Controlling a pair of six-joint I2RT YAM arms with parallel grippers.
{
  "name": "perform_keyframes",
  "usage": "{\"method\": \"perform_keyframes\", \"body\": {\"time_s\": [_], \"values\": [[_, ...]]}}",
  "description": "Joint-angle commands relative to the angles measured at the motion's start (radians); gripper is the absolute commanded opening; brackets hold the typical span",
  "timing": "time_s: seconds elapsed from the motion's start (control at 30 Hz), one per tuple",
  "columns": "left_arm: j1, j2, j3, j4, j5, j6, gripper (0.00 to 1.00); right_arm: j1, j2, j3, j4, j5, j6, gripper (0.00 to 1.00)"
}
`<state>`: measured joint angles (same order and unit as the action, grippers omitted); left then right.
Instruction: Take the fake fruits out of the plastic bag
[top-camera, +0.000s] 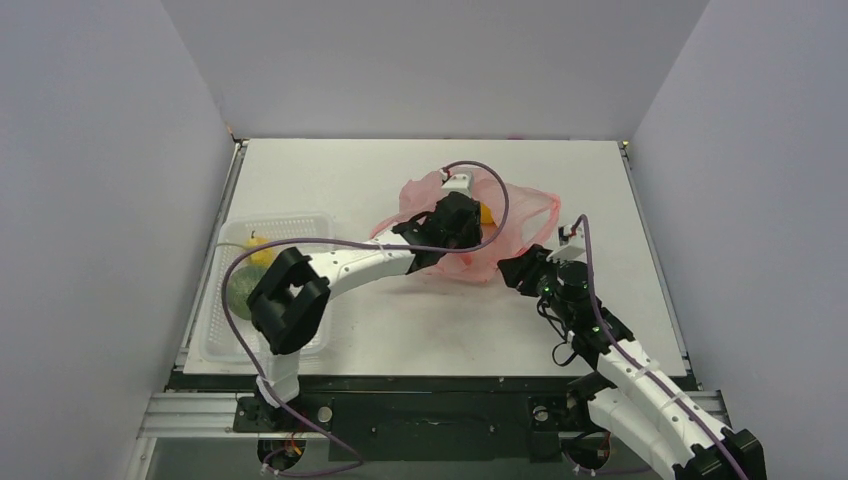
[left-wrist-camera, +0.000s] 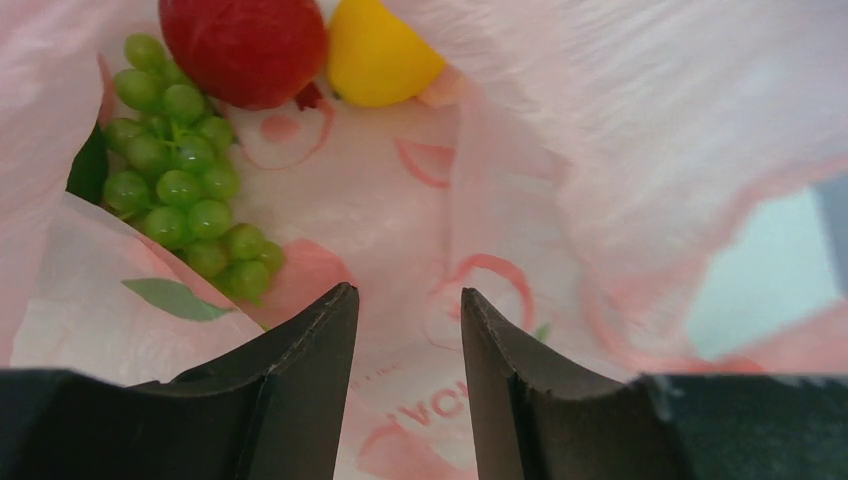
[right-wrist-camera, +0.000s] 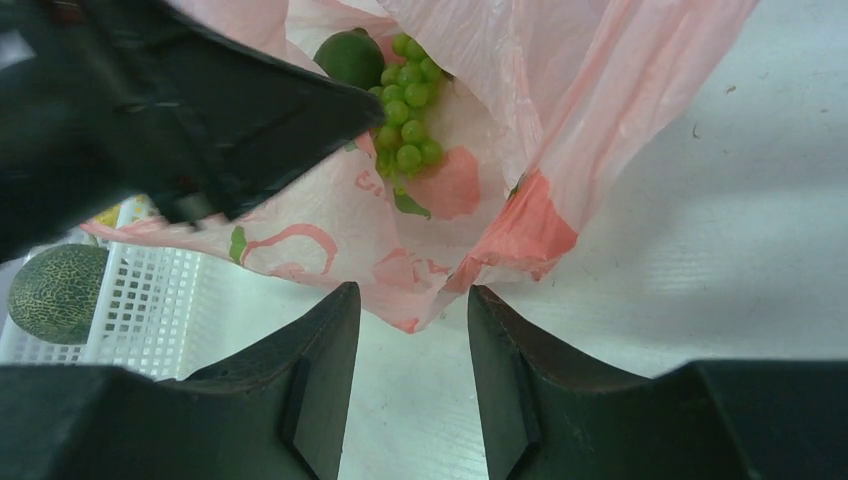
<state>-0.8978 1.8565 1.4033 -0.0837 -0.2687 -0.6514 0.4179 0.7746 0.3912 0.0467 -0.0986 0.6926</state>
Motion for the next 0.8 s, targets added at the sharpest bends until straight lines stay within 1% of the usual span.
{"method": "perform_keyframes", "body": {"time_s": [0.0, 0.13, 0.2, 0.3, 0.4, 0.53, 0.63, 0.77], "values": [[-0.003, 0.134, 0.148, -0.116, -0.175, 0.085, 0.41, -0.007, -0.082, -0.002, -0.038, 0.047, -0.035, 0.40], [0.001, 0.248, 0.258, -0.168, -0.264, 0.133, 0.47, -0.016, -0.113, -0.005, -0.085, 0.062, -0.062, 0.41], [0.002, 0.301, 0.337, -0.215, -0.334, 0.168, 0.50, -0.018, -0.114, -0.008, -0.091, 0.065, -0.070, 0.41], [0.006, 0.341, 0.374, -0.235, -0.435, 0.226, 0.56, -0.027, -0.111, -0.020, -0.093, 0.062, -0.070, 0.41], [0.010, 0.355, 0.377, -0.236, -0.494, 0.256, 0.60, -0.032, -0.113, -0.026, -0.093, 0.059, -0.074, 0.41], [0.034, 0.385, 0.388, -0.250, -0.493, 0.257, 0.66, -0.038, -0.107, -0.030, -0.089, 0.055, -0.082, 0.41], [0.068, 0.436, 0.417, -0.260, -0.384, 0.244, 0.66, -0.043, -0.102, -0.031, -0.086, 0.055, -0.085, 0.41], [0.076, 0.505, 0.497, -0.283, -0.334, 0.261, 0.65, -0.045, -0.100, -0.032, -0.083, 0.058, -0.087, 0.41]]}}
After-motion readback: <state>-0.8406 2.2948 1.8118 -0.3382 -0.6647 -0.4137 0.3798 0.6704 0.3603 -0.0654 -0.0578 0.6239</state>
